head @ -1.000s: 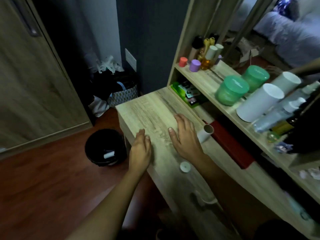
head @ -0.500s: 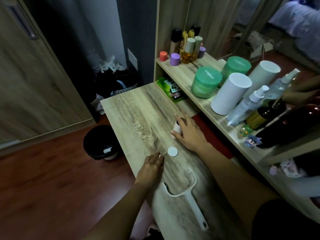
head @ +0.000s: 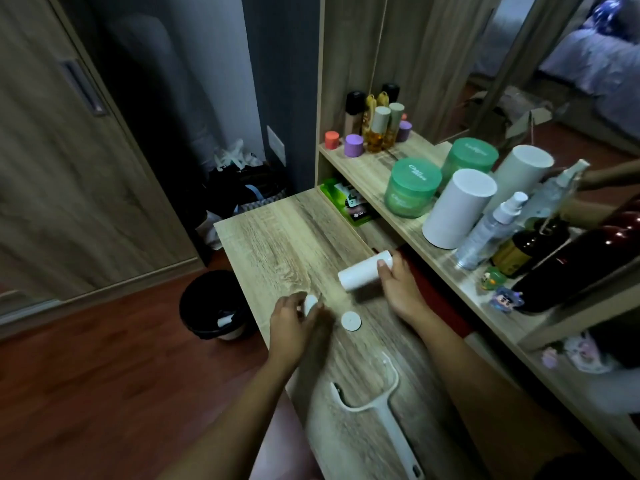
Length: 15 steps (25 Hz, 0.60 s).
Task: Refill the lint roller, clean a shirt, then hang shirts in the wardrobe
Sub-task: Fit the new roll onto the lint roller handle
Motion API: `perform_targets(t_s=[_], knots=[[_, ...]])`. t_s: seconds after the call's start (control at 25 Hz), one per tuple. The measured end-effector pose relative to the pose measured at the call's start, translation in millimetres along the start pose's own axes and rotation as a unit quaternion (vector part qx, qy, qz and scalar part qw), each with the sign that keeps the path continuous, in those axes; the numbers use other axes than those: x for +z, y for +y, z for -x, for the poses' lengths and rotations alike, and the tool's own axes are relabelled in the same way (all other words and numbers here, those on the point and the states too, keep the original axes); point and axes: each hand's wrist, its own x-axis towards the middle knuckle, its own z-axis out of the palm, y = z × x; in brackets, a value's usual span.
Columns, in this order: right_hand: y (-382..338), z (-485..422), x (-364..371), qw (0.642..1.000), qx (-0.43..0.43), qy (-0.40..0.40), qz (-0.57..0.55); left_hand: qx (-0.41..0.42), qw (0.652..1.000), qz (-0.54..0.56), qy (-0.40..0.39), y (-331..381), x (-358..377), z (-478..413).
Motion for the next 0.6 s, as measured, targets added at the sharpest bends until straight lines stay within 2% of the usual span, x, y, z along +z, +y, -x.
perform_targets(t_s=[0.08, 0.16, 0.36, 0.6], knots=[[-11.2, 4.0, -2.0, 0.983, 0.038, -0.026, -0.178, -0.035, 0.992, 0.123, -0.005, 22.2, -17.0, -3.1], [-25.0, 6.3, -3.4, 0.954, 0.052, -0.039, -0.292, -0.042, 0.974, 0.221, -0.024, 44.9, -33.2, 0.0], [-54.1, 14.8, -8.5, 0.939, 0.035, -0.065, -0.335, 0.008, 0.969, 0.247, -0.014, 82.9, -58.8, 5.6], [-71.1, 27.3, -11.5, 0.944, 0.001, -0.074, -0.323, 0.027, 0.966, 0.257, -0.021, 91.0, -70.3, 8.5]])
